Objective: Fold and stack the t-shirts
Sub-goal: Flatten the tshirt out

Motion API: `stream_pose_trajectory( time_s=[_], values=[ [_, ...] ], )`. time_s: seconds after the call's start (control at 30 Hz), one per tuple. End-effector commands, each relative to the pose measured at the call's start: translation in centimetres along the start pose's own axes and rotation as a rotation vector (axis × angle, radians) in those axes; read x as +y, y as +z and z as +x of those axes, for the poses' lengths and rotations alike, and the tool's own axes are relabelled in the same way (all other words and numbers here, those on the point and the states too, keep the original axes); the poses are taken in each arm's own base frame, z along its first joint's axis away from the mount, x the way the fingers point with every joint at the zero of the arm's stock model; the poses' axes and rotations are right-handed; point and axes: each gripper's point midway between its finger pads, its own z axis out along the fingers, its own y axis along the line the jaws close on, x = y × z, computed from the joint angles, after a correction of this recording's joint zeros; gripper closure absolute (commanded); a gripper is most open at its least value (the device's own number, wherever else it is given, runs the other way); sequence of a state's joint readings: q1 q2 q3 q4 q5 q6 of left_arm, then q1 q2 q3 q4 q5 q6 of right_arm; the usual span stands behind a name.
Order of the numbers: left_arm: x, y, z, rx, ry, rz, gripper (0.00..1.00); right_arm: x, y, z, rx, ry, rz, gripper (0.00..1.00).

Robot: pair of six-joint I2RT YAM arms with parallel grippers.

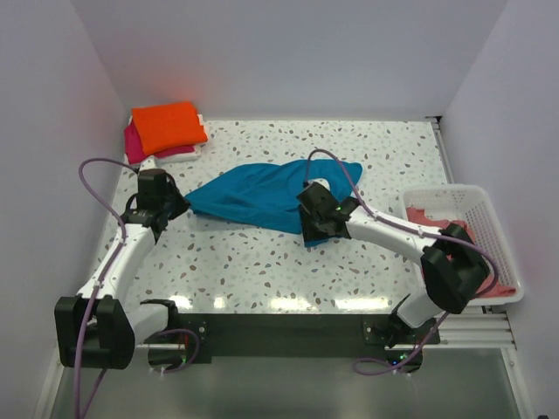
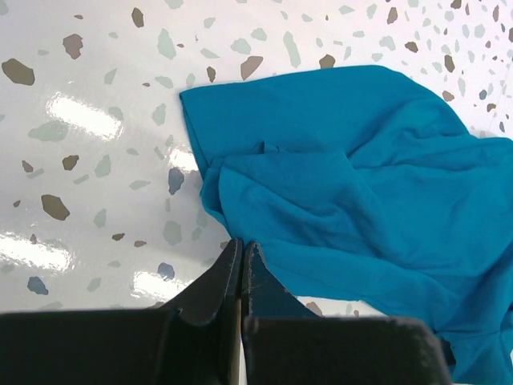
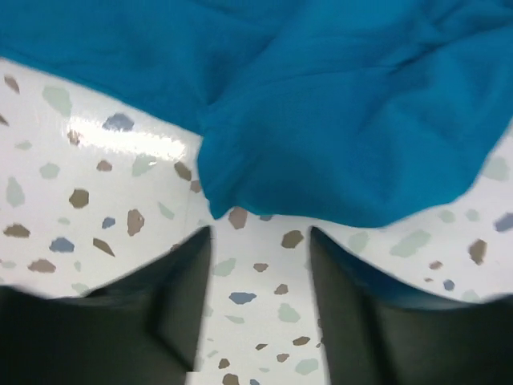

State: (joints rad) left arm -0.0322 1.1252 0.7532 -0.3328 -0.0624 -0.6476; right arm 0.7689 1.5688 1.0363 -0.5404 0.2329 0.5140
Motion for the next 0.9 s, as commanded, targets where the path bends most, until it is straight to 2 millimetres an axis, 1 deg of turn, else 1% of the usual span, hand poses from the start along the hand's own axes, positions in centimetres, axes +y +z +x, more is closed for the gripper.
stream_pose_trajectory(
  time_s=[0.0,0.03,0.07,0.1,0.13,0.2,0.23,0.33,0.37,0.4,0.47,0.5,0.6,0.63,0.67,0.7,0.73,0.8,0.87],
  values=[
    [-1.3,0.2,-2.3,-0.059,0.02,0.06,1.0,-4.0,-4.9,-3.3,-0.213,0.144,0.135,0.39],
    [-1.3,0.3,-2.3,-0.057,0.018,0.064,1.0,-5.5,-4.8,-2.2,-0.201,0.172,0.168,0.38],
    [-1.4,0.4,-2.4,-0.058,0.018,0.07,1.0,-6.3,-5.1,-2.0,-0.212,0.205,0.175,0.39],
    [-1.6,0.4,-2.4,-0.054,0.014,0.079,1.0,-7.7,-5.1,-1.0,-0.204,0.259,0.186,0.43],
    [-1.6,0.4,-2.4,-0.054,0.016,0.079,1.0,-8.3,-5.0,-0.4,-0.198,0.282,0.185,0.48],
    [-1.9,0.4,-2.3,-0.049,0.016,0.096,1.0,-9.3,-4.9,0.3,-0.191,0.335,0.178,0.58],
    [-2.0,0.4,-2.3,-0.047,0.016,0.102,1.0,-9.3,-4.3,1.3,-0.169,0.338,0.163,0.62],
    [-2.1,0.5,-2.1,-0.035,0.019,0.115,1.0,-9.3,-3.3,2.0,-0.141,0.348,0.163,0.64],
    [-2.1,0.6,-1.8,-0.027,0.019,0.116,1.0,-9.2,-2.9,2.0,-0.134,0.348,0.161,0.64],
    [-2.2,0.6,-1.7,-0.025,0.019,0.122,1.0,-9.0,-2.5,1.5,-0.143,0.36,0.148,0.64],
    [-2.3,0.7,-1.7,-0.021,0.019,0.128,1.0,-8.6,-1.2,1.7,-0.111,0.356,0.14,0.63],
    [-2.2,0.7,-1.7,-0.021,0.018,0.126,1.0,-8.3,-0.9,1.0,-0.12,0.359,0.128,0.63],
    [-2.3,0.6,-1.8,-0.024,0.026,0.127,1.0,-8.1,0.8,1.1,-0.08,0.351,0.139,0.61],
    [-2.4,0.6,-1.9,-0.025,0.025,0.13,1.0,-7.7,1.1,0.4,-0.093,0.357,0.129,0.6],
    [-2.4,0.6,-1.9,-0.024,0.025,0.133,1.0,-7.8,1.8,0.7,-0.07,0.351,0.141,0.59],
    [-2.4,0.6,-1.9,-0.023,0.026,0.134,1.0,-7.9,2.1,0.4,-0.072,0.356,0.151,0.55],
    [-2.4,0.6,-1.8,-0.021,0.026,0.135,1.0,-7.8,2.3,-0.1,-0.08,0.361,0.148,0.54],
    [-2.4,0.7,-1.8,-0.02,0.028,0.134,1.0,-8.0,2.8,-0.7,-0.079,0.372,0.159,0.5],
    [-2.4,0.7,-1.7,-0.018,0.031,0.134,1.0,-8.1,3.0,-1.0,-0.088,0.385,0.162,0.48]
  ],
)
